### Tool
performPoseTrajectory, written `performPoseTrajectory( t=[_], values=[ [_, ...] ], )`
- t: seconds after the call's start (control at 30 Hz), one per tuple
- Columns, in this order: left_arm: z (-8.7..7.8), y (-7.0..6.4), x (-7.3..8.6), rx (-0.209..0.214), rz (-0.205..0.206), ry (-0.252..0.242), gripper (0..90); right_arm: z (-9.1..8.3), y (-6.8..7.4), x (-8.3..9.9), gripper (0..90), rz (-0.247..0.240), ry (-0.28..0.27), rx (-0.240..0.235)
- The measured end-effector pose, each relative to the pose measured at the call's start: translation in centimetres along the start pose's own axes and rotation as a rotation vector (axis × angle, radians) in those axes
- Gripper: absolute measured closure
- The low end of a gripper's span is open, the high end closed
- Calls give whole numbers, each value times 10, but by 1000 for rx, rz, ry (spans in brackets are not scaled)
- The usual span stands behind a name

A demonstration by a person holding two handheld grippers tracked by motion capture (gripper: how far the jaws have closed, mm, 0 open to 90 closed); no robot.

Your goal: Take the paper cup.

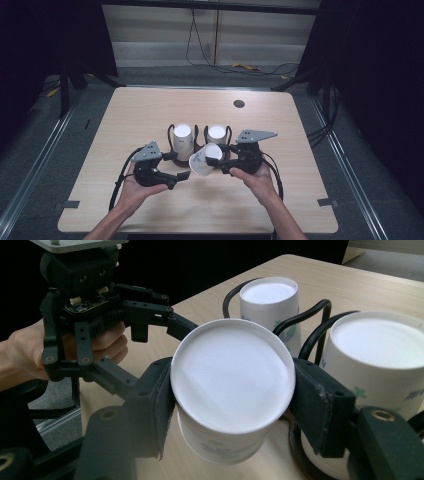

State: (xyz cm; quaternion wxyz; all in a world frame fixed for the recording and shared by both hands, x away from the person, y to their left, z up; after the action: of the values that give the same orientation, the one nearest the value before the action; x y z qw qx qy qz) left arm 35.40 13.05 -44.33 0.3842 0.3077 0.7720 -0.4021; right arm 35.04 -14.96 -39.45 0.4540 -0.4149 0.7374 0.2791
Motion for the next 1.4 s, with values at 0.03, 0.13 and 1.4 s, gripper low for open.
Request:
performPoseTrajectory(
  t=[0.03,0.13,1.4],
  values=[
    [0,0,1,2,-4,0,159,-1,1,1,383,0,2,1],
    [1,-2,4,11,2,3,157,-1,5,8,383,4,-9,-3],
    [19,-13,17,94,56,49,184,13,17,23,383,62,-73,-152]
  ],
)
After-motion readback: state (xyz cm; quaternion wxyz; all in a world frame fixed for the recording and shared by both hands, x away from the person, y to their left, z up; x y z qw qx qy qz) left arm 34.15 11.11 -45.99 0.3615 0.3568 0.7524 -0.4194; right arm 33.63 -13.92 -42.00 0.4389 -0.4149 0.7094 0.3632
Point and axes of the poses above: each handheld gripper's, and its own axes: z roughly forward along the jaws, x roughly out of its underside, y roughly to its left, the point moved 1 cm from there along z, roughly forward along the jaws, and after that the axes turned 12 degrees about -z, right-handed, at the moved point
